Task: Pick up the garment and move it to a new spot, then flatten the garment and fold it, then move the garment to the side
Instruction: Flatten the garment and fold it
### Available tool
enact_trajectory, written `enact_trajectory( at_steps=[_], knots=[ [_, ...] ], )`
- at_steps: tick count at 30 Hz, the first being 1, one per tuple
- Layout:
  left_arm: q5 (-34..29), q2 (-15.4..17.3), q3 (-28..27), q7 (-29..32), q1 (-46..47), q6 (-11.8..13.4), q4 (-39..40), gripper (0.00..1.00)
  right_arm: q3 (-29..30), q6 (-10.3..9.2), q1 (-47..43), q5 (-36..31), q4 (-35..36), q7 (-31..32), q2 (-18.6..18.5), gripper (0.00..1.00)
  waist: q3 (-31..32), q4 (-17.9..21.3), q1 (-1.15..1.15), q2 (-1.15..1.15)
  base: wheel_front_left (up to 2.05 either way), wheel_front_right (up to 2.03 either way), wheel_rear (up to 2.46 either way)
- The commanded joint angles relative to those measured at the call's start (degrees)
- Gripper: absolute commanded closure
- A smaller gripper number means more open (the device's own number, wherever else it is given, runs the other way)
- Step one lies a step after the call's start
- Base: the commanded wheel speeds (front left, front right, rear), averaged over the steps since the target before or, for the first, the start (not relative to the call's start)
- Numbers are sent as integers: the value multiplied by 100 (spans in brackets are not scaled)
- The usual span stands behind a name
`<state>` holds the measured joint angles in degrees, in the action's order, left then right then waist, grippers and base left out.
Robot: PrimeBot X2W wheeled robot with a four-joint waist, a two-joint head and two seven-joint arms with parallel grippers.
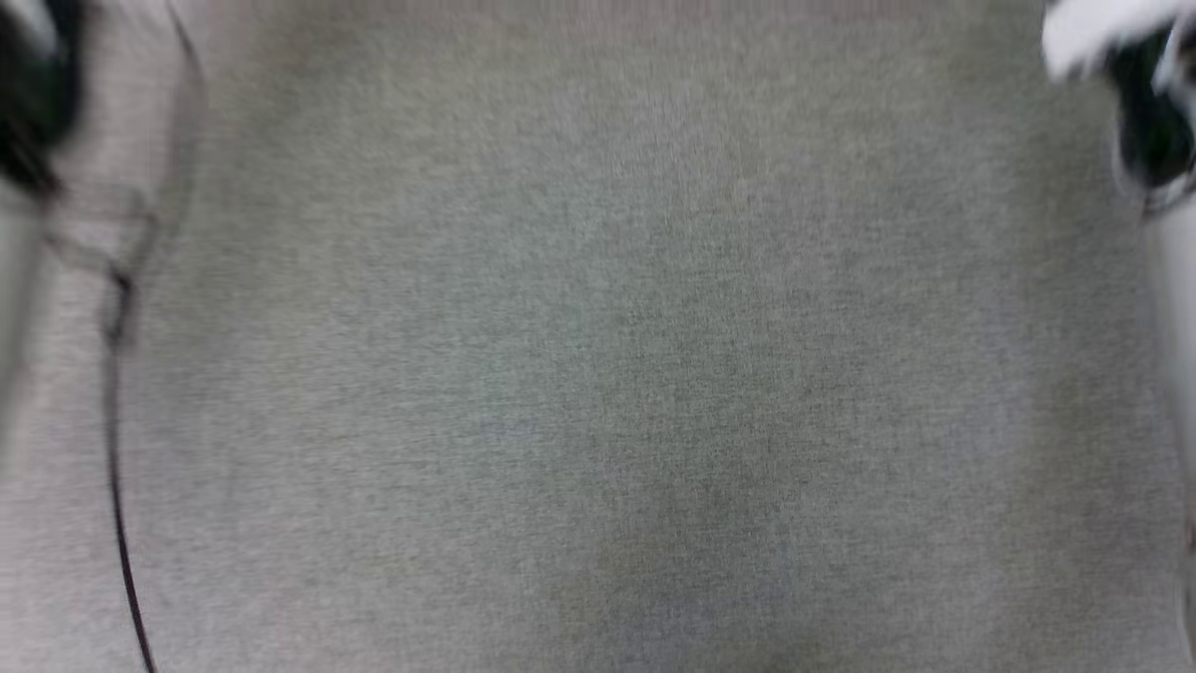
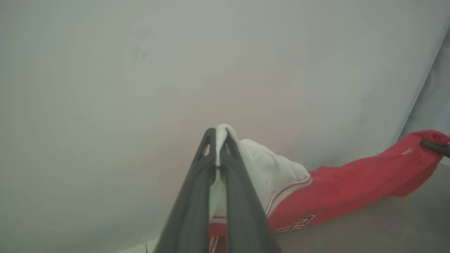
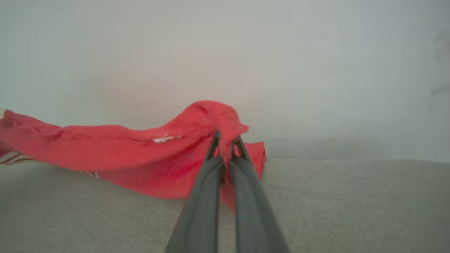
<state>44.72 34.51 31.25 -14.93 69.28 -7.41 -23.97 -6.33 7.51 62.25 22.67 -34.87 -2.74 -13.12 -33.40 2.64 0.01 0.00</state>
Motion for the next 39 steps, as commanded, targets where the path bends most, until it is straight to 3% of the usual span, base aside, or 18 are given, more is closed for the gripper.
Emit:
enact_trajectory(
  at_steps=[1,4,9,20,33,39],
  knots=[
    [-6,-21,-2,-36,-294,-5,118,100,-39,-4,-203,48,2,-37,-90,100,275,-95,-1,0,0,0,0],
    [-34,-3,-55,-33,-1343,53,510,100,-243,-3,-821,293,58,30,-273,100,585,-169,-1,0,0,0,0],
    [65,172,199,-23,-3147,53,1107,100,-820,-4,-2021,548,334,54,-925,100,1203,-299,-1,0,0,0,0],
    [397,991,928,381,-5138,11,2126,100,-1289,-5,-3822,989,950,438,-1768,100,2035,-355,-1,0,0,0,0],
    [1256,1624,1269,701,-6878,279,3161,100,-1008,-5,-5558,1461,2089,1056,-2162,100,2774,-296,-1,0,0,0,0],
    [1267,1884,1451,673,-7480,472,3489,100,-734,-4,-6343,1810,2579,1516,-2195,100,2984,-229,-1,0,0,0,0]
  ],
)
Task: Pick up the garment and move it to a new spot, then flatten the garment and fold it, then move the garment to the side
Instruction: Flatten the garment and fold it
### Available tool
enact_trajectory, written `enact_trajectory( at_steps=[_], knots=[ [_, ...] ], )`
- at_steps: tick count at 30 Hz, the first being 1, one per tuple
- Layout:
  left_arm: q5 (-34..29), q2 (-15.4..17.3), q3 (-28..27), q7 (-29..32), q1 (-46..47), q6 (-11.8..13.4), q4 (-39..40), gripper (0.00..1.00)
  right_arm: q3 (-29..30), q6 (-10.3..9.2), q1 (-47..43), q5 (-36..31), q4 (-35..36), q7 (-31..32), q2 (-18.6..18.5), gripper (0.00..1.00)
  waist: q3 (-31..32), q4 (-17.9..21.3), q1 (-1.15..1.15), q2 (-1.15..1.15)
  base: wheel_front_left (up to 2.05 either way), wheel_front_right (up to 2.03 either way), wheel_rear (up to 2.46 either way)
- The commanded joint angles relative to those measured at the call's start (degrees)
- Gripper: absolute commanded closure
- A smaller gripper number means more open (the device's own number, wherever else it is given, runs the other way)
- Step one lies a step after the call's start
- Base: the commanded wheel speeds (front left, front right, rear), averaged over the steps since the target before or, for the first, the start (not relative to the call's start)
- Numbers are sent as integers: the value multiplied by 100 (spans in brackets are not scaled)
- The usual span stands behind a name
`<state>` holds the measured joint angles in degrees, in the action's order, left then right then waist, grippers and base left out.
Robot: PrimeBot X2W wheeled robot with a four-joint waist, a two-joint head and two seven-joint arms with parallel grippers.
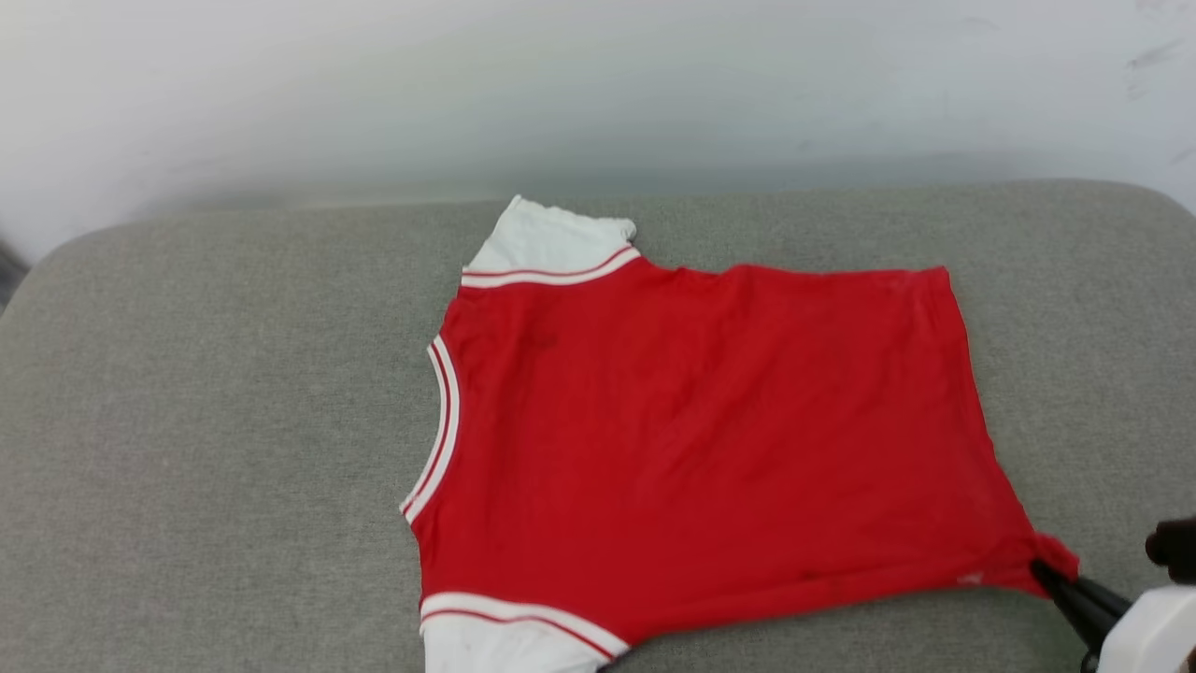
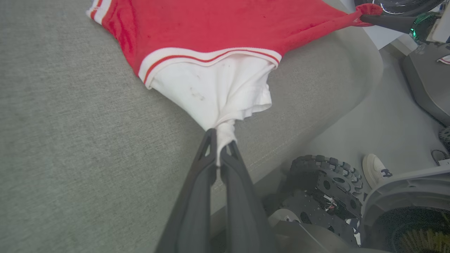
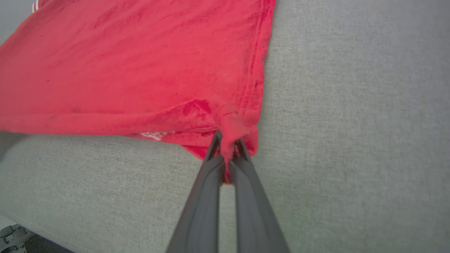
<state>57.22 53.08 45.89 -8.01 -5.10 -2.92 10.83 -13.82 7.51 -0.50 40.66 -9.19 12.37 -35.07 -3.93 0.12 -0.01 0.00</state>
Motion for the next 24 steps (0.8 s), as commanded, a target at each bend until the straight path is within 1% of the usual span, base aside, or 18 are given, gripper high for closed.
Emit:
enact_trajectory(
  at_steps=[1,5,7,10,13,17,22,24],
  knots=[
    [64,45,-9,-29,-101,56,56,100,75,-4,-197,80,83,80,11,100,57,33,1,0,0,0,0],
    [140,114,25,-26,-288,123,198,100,205,-4,-643,204,339,297,13,100,93,59,1,0,0,0,0],
    [63,161,44,-11,-284,133,243,100,260,-4,-775,201,464,355,25,100,97,82,1,0,0,0,0],
    [42,109,-55,-150,-168,121,299,100,345,-4,-837,226,615,343,72,100,75,114,1,0,0,0,0],
    [-21,120,-134,-284,-57,-4,355,100,407,-4,-777,278,742,367,123,100,41,145,1,0,0,0,0],
    [-162,155,-357,-442,154,35,386,100,481,-4,-606,333,882,411,157,100,-74,184,1,0,0,0,0],
    [-330,154,-607,-546,513,-46,354,100,566,-4,-358,435,945,430,261,100,-258,222,1,0,0,0,0],
    [-363,104,-708,-568,703,-64,278,100,586,-4,-241,419,933,468,301,100,-337,231,1,0,0,0,0]
  ],
)
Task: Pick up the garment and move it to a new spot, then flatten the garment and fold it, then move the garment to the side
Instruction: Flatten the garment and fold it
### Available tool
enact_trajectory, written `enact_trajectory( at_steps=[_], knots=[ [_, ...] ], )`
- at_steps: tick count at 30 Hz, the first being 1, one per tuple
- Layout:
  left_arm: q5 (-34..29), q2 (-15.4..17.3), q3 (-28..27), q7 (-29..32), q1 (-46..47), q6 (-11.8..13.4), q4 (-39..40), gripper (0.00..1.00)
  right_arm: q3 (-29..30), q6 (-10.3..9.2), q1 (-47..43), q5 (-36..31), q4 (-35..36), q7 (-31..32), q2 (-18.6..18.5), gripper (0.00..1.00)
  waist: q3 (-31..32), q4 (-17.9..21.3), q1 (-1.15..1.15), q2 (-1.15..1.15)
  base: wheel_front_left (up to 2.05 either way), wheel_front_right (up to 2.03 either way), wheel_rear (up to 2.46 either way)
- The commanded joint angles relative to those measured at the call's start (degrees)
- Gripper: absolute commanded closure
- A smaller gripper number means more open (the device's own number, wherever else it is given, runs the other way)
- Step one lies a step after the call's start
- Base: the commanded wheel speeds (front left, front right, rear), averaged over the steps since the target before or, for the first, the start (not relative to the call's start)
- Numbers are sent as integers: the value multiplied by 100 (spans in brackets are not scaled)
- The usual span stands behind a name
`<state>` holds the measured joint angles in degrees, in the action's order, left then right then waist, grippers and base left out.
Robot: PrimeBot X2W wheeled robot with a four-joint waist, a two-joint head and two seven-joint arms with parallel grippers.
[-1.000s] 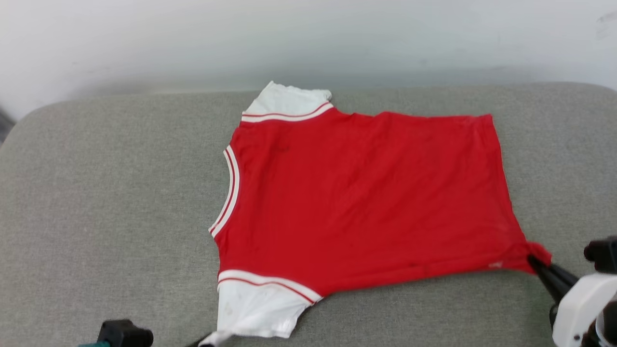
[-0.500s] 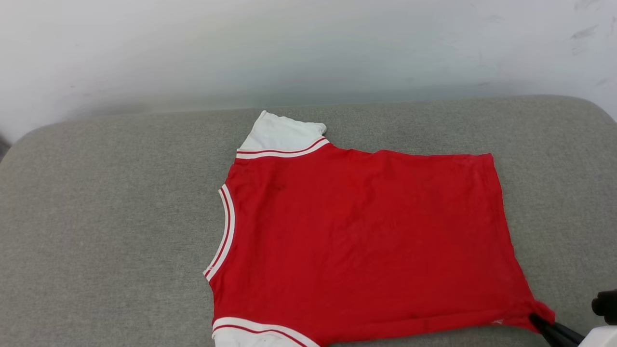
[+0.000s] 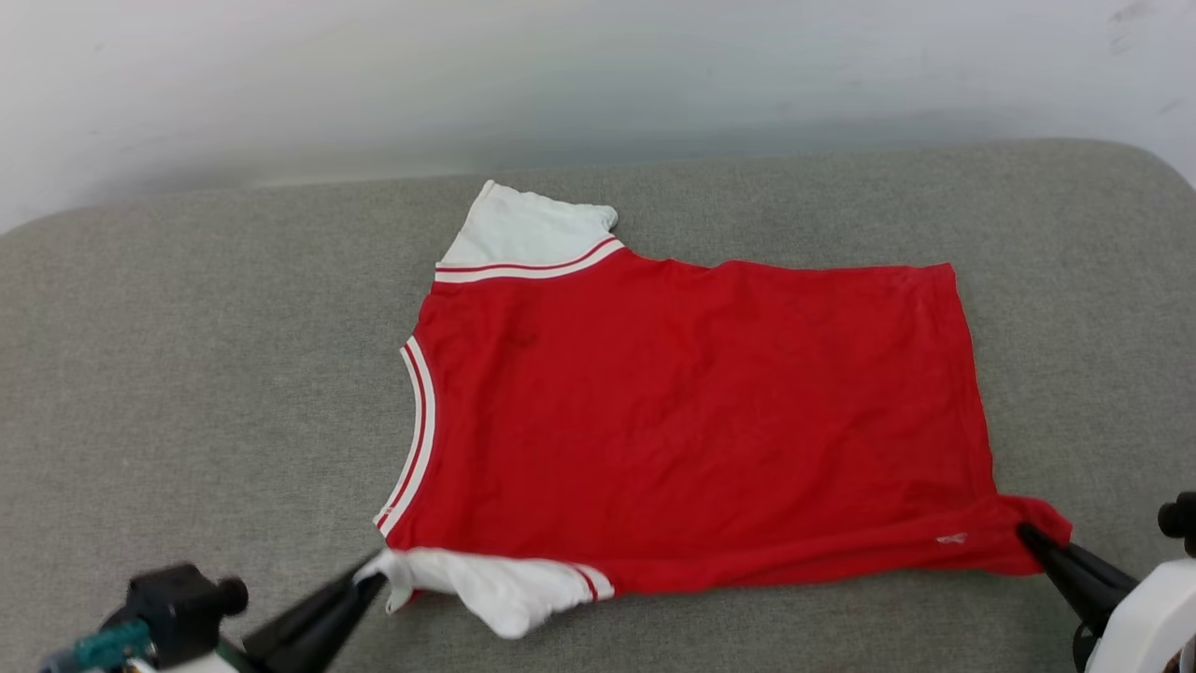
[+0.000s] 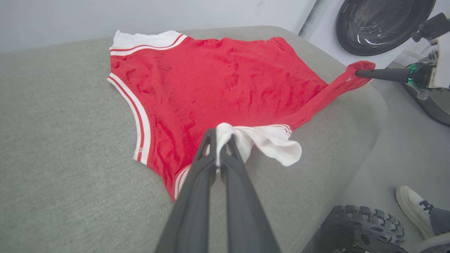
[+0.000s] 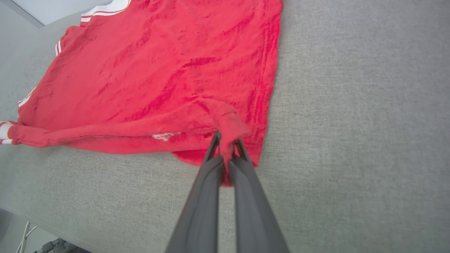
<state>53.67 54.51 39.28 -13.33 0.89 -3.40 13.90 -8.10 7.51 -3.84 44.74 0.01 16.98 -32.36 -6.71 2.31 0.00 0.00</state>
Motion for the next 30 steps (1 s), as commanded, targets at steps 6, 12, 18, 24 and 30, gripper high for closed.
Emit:
enact_trajectory(
  at_steps=[6,12,18,24,30],
  knots=[
    [-70,-200,-286,-28,707,-94,-437,100,6,-4,504,-199,-102,122,82,100,-388,40,0,0,0,0,0],
    [-114,-337,-233,184,1235,-212,-847,100,-85,-3,958,-419,-378,268,177,100,-681,91,0,0,0,0,0],
    [-121,-543,-85,467,1808,-318,-1394,100,-324,-3,1513,-746,-766,256,259,100,-997,112,0,0,0,0,0],
    [-231,-716,102,572,2223,-367,-1977,100,-541,-3,1914,-935,-1170,216,297,100,-1174,99,0,0,0,0,0],
    [-206,-1017,303,664,2449,-391,-2567,81,-617,-5,2139,-1098,-1552,105,301,100,-1194,61,0,0,0,0,0]
  ],
)
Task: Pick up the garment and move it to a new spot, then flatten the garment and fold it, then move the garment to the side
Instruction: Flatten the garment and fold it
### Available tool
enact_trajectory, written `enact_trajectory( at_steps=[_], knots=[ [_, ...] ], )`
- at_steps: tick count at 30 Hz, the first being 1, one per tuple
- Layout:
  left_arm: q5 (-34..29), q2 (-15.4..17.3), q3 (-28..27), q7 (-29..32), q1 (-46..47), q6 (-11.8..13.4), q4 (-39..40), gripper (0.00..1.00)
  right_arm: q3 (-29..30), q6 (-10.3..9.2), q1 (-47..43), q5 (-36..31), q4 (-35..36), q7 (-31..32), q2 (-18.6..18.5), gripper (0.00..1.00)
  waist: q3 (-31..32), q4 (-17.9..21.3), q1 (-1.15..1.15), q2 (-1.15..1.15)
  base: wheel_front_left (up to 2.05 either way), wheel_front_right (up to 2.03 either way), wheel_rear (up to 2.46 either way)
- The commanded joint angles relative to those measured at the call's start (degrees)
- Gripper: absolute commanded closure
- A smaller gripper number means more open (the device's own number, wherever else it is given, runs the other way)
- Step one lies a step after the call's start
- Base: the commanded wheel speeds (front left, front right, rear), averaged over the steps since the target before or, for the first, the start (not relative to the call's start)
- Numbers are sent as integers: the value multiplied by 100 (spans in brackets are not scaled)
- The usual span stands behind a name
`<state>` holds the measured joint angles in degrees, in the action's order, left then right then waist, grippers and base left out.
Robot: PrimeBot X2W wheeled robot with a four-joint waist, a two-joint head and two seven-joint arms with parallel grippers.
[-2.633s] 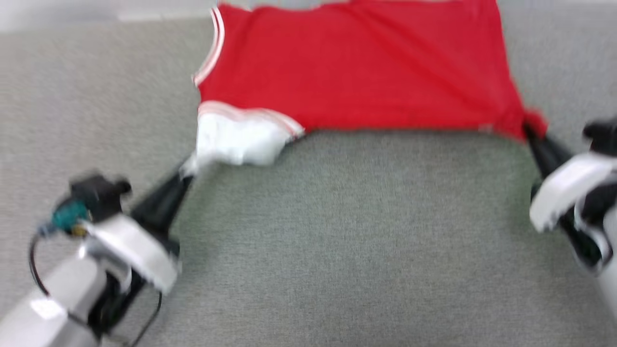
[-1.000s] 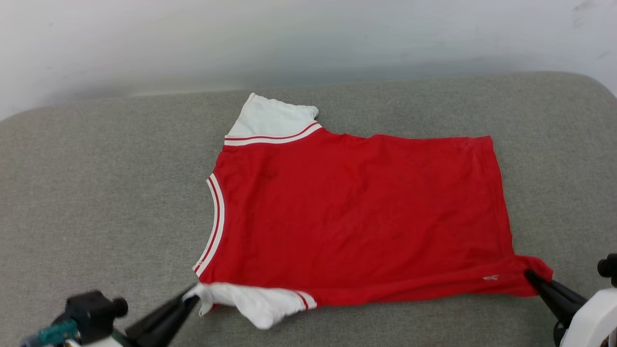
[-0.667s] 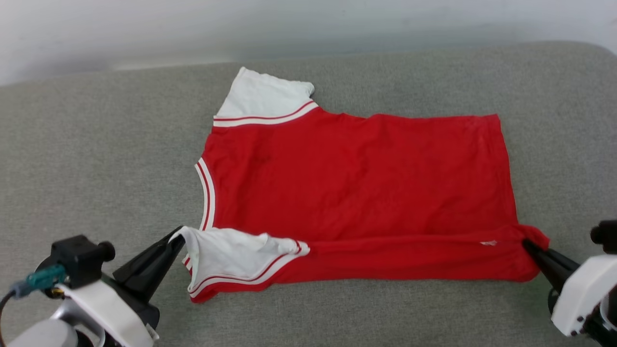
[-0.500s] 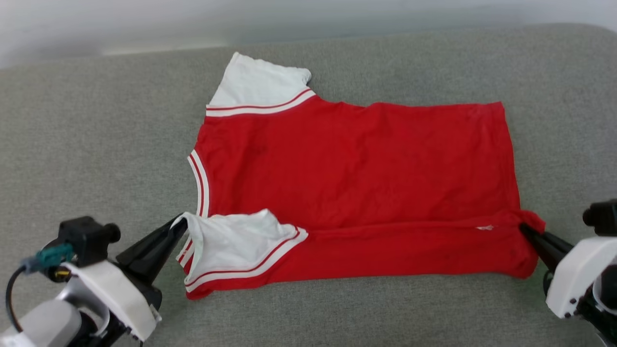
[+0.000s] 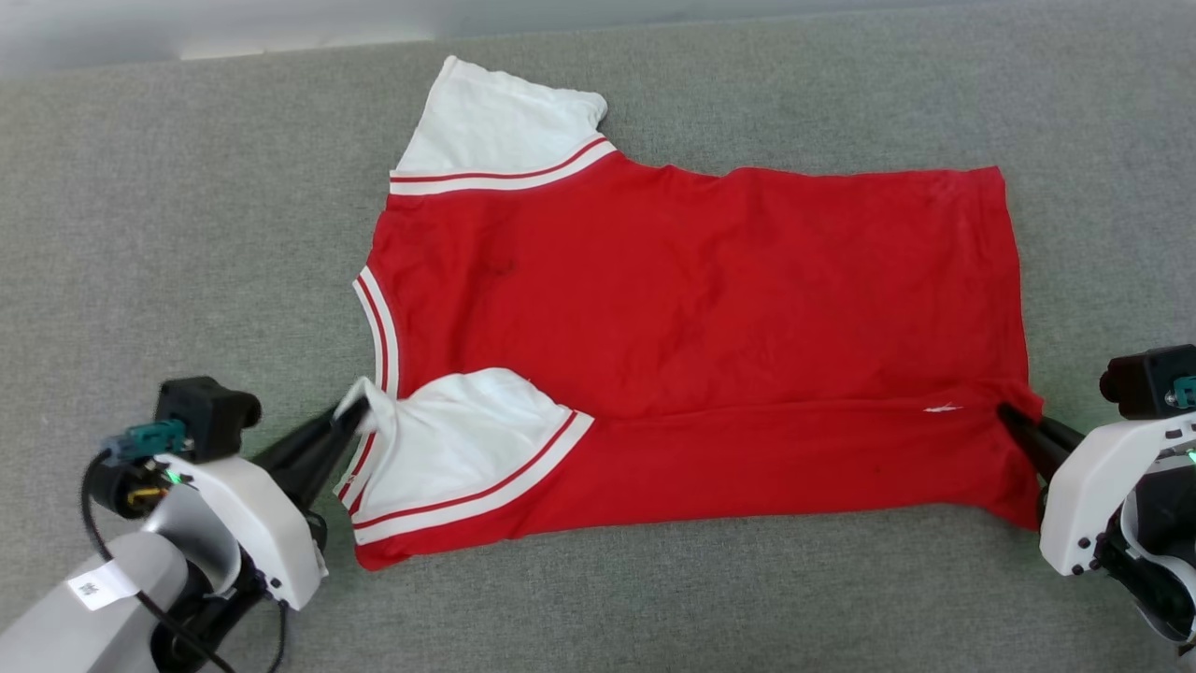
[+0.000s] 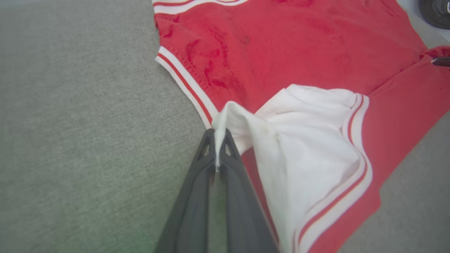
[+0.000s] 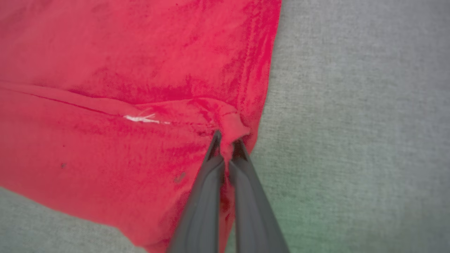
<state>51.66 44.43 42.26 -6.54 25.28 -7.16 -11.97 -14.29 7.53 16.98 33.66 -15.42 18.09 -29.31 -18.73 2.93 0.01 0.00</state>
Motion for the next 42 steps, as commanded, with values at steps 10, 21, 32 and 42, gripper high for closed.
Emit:
enact_trajectory(
  at_steps=[10,21,32,42],
  knots=[
    [376,-462,-123,-202,-300,325,-665,0,-192,-6,84,-332,-322,-115,98,0,561,38,-1,0,0,0,0],
    [1109,-219,-208,656,-1401,1699,670,0,794,-5,-1060,-776,596,1490,540,0,1107,27,-1,0,0,0,0],
    [1135,25,-111,1088,-1784,2527,1530,0,1727,-5,-1849,-1464,2049,2268,1642,0,885,163,-1,0,0,0,0],
    [1124,-14,-87,1209,-1664,2642,1188,0,1752,-5,-1906,-1649,2508,2354,1915,0,493,331,-1,0,0,0,0]
  ],
)
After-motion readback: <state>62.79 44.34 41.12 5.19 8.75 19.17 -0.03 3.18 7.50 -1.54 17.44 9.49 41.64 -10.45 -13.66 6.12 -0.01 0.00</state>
